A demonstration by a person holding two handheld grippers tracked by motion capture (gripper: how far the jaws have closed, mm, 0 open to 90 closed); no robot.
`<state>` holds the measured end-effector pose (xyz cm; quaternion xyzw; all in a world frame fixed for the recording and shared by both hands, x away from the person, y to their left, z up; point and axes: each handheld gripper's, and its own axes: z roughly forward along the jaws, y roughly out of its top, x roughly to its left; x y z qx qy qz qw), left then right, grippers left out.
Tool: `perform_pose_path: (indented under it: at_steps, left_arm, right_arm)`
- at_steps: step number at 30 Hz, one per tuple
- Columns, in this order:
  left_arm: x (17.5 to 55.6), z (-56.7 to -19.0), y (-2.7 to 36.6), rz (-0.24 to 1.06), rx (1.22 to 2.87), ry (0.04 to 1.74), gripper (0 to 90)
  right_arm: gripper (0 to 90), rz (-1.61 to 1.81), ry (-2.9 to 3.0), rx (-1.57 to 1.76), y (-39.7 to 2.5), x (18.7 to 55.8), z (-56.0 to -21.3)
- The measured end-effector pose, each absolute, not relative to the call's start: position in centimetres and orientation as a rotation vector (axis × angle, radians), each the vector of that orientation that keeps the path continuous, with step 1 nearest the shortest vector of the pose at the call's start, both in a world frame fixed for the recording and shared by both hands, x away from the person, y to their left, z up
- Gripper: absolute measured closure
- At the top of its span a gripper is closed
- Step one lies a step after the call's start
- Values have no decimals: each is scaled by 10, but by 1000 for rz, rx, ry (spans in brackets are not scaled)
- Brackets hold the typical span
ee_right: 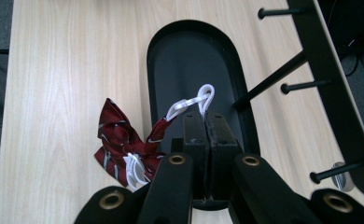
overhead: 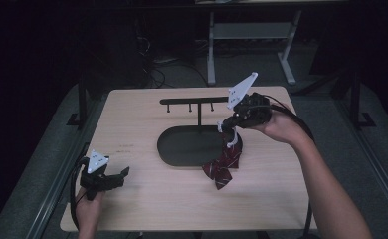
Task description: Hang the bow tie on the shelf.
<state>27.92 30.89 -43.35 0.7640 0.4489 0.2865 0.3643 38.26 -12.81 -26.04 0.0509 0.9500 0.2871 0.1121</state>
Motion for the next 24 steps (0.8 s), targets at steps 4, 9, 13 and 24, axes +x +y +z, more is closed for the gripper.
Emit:
perform_pose_path:
  at_steps: [4,9,13,24]
  left_arm:
    - [279,-434,310,735,1968,1153,163]
    - [279,-433,310,738,1972,1152,163]
    - [280,-434,310,737,1979,1149,163]
    - [280,-434,310,732,1975,1151,163]
  right_arm:
    - [883,846,2782,133,-125,384,-256]
    - [883,832,2775,148,-122,388,-253]
    - [882,825,2779,161,-121,392,-253]
    - [883,807,2796,191,-115,409,-254]
